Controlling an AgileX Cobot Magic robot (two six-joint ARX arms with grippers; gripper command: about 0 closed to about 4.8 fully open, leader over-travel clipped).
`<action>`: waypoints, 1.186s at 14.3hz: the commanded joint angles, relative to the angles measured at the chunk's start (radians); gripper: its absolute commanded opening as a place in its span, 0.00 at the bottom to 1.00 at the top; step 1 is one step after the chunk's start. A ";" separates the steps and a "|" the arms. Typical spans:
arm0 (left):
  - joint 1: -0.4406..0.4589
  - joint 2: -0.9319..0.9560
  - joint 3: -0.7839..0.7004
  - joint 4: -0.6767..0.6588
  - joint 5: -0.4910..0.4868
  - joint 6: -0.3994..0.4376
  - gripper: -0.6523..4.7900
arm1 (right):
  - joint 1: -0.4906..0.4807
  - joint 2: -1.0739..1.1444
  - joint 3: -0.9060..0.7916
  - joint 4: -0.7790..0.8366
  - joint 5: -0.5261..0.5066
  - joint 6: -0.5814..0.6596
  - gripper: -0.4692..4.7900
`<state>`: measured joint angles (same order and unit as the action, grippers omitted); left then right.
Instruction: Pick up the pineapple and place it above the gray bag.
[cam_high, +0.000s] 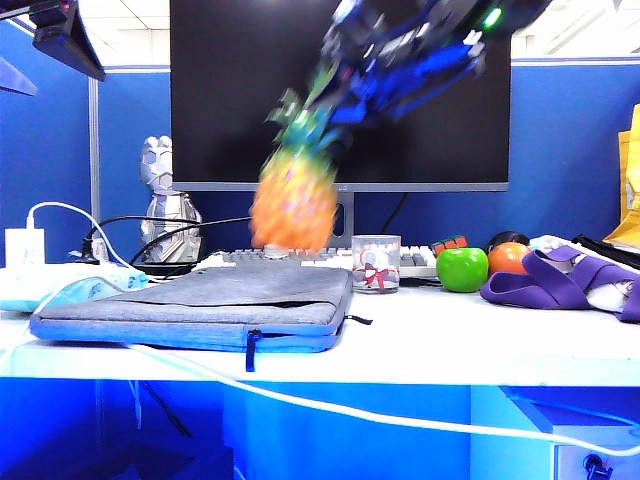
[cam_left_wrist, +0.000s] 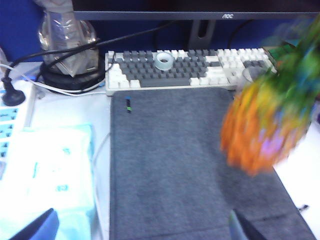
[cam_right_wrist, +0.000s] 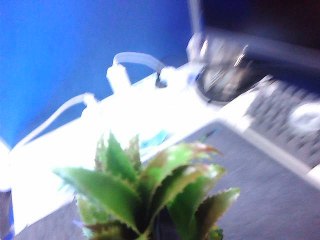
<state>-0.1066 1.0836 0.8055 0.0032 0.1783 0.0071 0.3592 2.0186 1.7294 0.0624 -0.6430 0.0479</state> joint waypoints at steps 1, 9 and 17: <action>-0.001 -0.002 0.007 0.009 0.002 -0.008 1.00 | 0.070 0.022 0.010 0.054 0.010 -0.076 0.09; -0.001 0.000 0.006 -0.051 0.009 -0.007 1.00 | 0.172 0.127 0.010 -0.018 0.171 -0.231 0.09; -0.001 0.000 0.006 -0.052 0.009 -0.007 1.00 | 0.180 0.140 0.008 0.013 0.174 -0.226 0.09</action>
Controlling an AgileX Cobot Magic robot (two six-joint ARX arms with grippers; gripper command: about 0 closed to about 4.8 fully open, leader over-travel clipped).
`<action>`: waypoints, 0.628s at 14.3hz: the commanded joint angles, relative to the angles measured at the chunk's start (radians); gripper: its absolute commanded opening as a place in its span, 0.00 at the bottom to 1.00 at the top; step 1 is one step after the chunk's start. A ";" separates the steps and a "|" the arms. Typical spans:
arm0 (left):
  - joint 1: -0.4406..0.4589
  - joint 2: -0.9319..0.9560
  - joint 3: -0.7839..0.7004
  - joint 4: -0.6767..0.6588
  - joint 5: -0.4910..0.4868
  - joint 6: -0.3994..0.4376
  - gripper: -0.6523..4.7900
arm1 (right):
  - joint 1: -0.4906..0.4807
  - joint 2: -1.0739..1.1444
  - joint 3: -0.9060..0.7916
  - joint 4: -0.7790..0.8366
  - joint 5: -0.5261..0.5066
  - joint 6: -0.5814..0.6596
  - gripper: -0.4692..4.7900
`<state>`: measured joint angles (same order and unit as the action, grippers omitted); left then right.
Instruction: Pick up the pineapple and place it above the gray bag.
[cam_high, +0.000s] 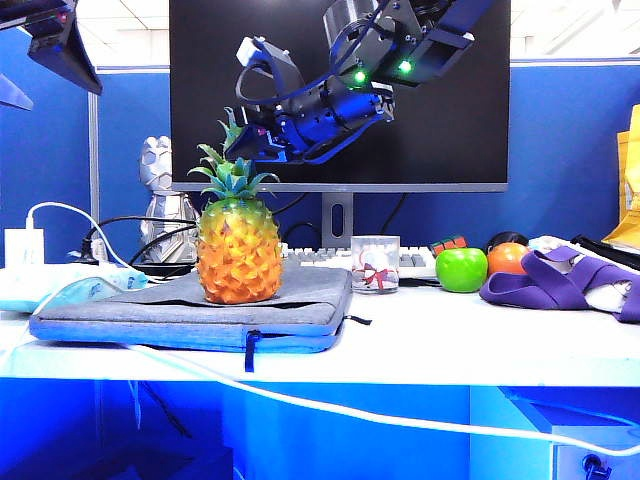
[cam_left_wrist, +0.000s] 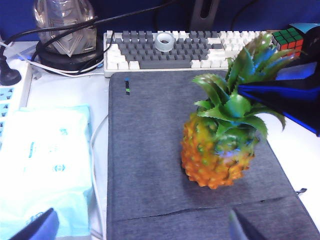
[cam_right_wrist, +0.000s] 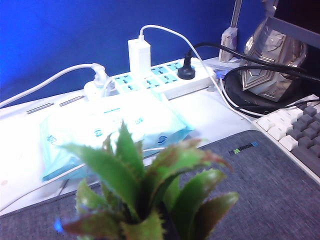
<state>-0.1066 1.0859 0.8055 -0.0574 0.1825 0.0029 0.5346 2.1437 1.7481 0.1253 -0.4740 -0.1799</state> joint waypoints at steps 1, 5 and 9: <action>-0.001 -0.002 0.006 0.009 0.005 -0.003 1.00 | 0.005 0.014 -0.010 -0.043 0.003 0.014 0.23; -0.001 -0.002 0.006 0.009 0.005 -0.003 1.00 | 0.005 0.012 -0.010 -0.006 -0.003 0.075 1.00; -0.001 -0.002 0.006 0.009 0.006 -0.003 1.00 | 0.005 0.012 -0.010 0.014 -0.013 0.085 1.00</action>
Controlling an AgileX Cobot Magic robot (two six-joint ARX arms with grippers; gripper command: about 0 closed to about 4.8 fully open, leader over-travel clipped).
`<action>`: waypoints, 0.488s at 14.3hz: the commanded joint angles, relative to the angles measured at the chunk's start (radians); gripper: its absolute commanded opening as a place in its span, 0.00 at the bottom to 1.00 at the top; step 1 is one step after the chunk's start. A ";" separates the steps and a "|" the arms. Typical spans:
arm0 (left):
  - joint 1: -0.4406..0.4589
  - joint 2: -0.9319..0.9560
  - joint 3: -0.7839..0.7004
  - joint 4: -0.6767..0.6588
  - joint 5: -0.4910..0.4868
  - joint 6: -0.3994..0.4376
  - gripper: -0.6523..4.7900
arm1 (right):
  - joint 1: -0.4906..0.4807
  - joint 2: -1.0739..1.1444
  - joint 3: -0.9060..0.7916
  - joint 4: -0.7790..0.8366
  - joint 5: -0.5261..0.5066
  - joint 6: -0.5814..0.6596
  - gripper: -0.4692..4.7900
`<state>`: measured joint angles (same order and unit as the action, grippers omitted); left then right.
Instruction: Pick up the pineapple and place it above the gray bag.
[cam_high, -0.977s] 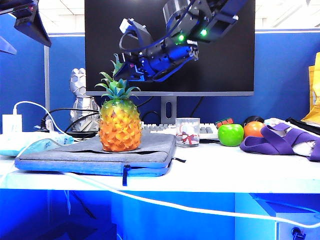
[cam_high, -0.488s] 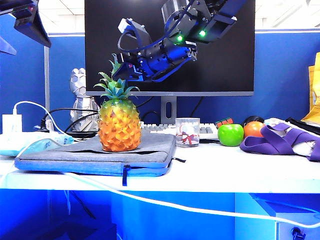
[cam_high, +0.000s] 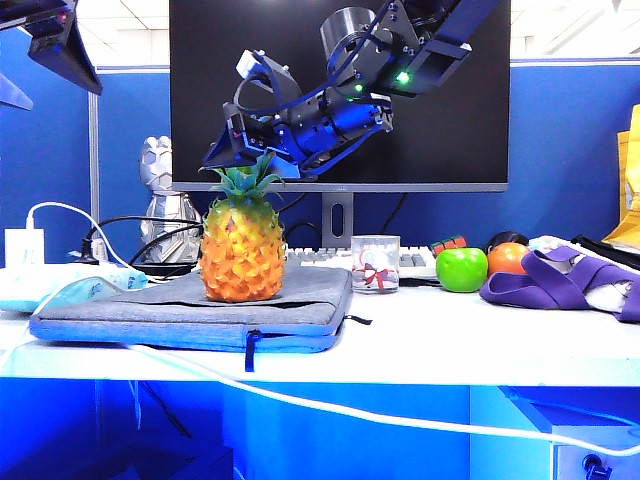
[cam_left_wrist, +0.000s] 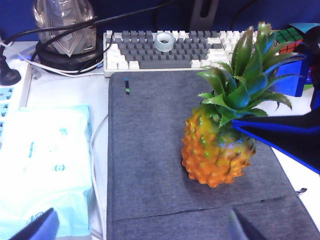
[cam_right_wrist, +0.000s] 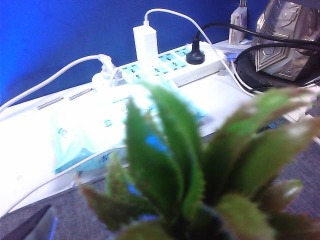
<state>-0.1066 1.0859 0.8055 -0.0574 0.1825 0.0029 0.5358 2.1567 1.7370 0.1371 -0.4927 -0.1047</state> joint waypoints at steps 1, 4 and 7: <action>-0.001 -0.002 0.006 0.009 0.006 -0.003 1.00 | 0.004 -0.002 0.001 0.003 0.009 0.008 1.00; -0.001 -0.002 0.006 0.009 0.020 -0.004 1.00 | -0.012 -0.020 0.001 -0.007 0.031 0.000 1.00; -0.001 -0.002 0.006 0.010 0.020 -0.012 1.00 | -0.038 -0.054 0.001 -0.059 0.019 -0.001 1.00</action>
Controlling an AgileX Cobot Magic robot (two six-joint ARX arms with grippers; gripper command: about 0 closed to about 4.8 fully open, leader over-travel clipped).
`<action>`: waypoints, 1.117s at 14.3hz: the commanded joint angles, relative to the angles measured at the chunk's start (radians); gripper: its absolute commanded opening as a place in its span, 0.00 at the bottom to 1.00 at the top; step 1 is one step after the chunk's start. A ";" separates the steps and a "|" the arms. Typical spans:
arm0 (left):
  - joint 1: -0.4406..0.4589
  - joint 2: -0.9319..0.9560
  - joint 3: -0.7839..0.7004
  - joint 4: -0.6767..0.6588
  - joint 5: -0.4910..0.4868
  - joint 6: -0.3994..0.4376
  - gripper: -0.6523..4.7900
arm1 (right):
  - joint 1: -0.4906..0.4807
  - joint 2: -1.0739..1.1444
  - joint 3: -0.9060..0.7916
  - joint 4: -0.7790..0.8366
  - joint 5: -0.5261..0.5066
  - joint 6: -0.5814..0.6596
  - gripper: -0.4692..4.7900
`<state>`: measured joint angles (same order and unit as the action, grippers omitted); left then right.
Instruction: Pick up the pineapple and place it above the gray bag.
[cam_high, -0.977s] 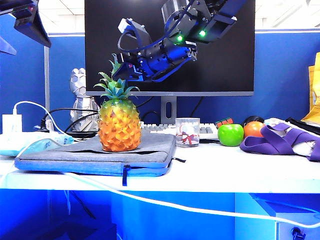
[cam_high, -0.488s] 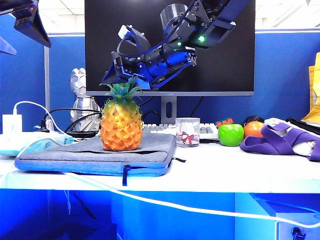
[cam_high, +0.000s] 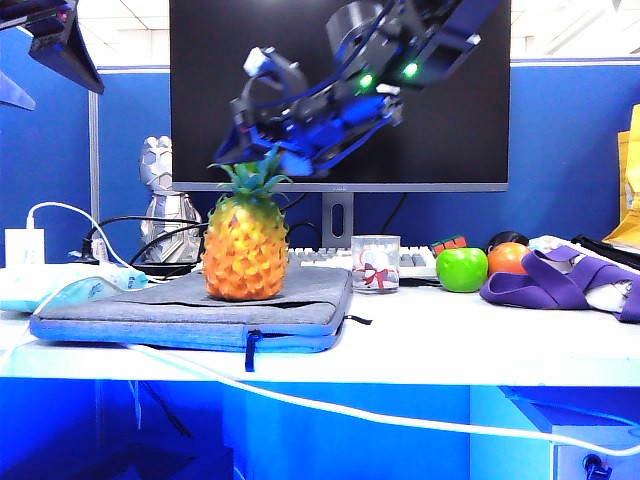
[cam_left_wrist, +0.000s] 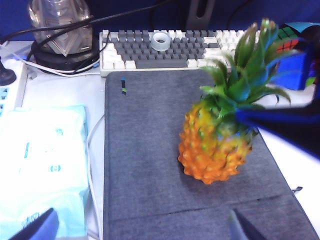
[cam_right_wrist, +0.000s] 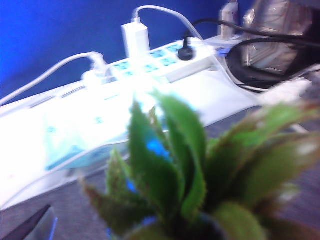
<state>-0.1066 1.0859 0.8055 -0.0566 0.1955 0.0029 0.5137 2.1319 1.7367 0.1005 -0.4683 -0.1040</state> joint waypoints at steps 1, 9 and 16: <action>-0.001 -0.002 0.006 0.010 0.009 -0.016 1.00 | -0.017 -0.041 0.001 -0.043 -0.005 -0.008 1.00; 0.003 -0.013 0.008 -0.007 0.029 -0.018 1.00 | -0.021 -0.100 0.001 -0.211 -0.089 -0.019 1.00; 0.003 -0.065 0.118 -0.131 0.037 -0.010 1.00 | -0.049 -0.313 0.001 -0.784 -0.014 -0.146 1.00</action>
<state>-0.1051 1.0344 0.9108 -0.1719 0.2207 -0.0147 0.4652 1.8492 1.7344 -0.6086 -0.4896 -0.2138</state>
